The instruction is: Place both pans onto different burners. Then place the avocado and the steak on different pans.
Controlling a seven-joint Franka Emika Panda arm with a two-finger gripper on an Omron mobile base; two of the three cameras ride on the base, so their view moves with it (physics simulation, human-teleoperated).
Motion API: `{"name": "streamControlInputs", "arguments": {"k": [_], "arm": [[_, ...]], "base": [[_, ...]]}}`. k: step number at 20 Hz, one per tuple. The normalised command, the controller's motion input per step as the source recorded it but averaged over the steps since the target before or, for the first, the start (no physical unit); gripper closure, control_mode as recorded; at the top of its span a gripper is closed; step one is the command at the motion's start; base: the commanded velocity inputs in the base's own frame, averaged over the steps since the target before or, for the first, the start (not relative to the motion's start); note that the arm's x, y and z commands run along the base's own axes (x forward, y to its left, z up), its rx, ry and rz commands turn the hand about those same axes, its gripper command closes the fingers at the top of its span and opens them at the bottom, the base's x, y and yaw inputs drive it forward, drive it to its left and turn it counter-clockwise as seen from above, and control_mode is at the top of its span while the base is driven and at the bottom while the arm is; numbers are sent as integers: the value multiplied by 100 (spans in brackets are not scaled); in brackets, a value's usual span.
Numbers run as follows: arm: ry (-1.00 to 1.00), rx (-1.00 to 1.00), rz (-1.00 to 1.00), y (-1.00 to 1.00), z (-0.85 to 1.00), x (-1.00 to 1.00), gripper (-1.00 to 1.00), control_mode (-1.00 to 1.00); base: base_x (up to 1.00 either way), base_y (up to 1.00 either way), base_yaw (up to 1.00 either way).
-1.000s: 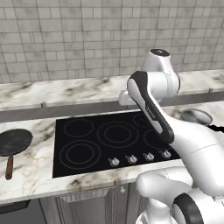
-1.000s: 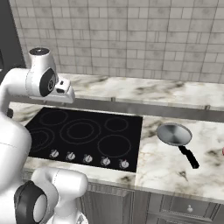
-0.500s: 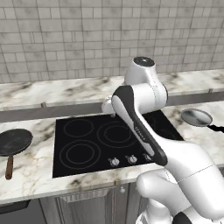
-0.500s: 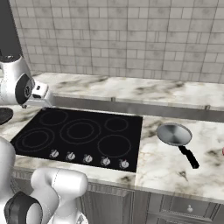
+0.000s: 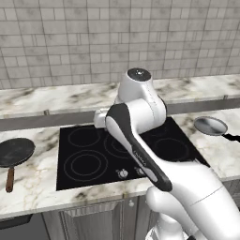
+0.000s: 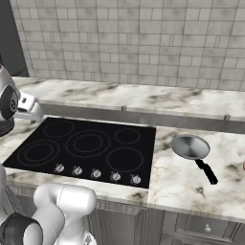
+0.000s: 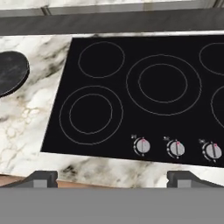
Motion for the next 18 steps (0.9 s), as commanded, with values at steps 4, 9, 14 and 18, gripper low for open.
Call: {"name": "streamControlInputs", "arguments": {"k": [4, 9, 14, 18], "arm": [[0, 5, -2, 44, -7, -3, -100, -100], [0, 7, -1, 48, -13, -2, -100, -100], [0, 0, 0, 62, -20, 0, -100, -100], [0, 0, 0, 62, -25, 0, -100, -100]], "base": [[0, 0, 0], [0, 0, 0], [0, 0, 0], [0, 0, 0]]}}
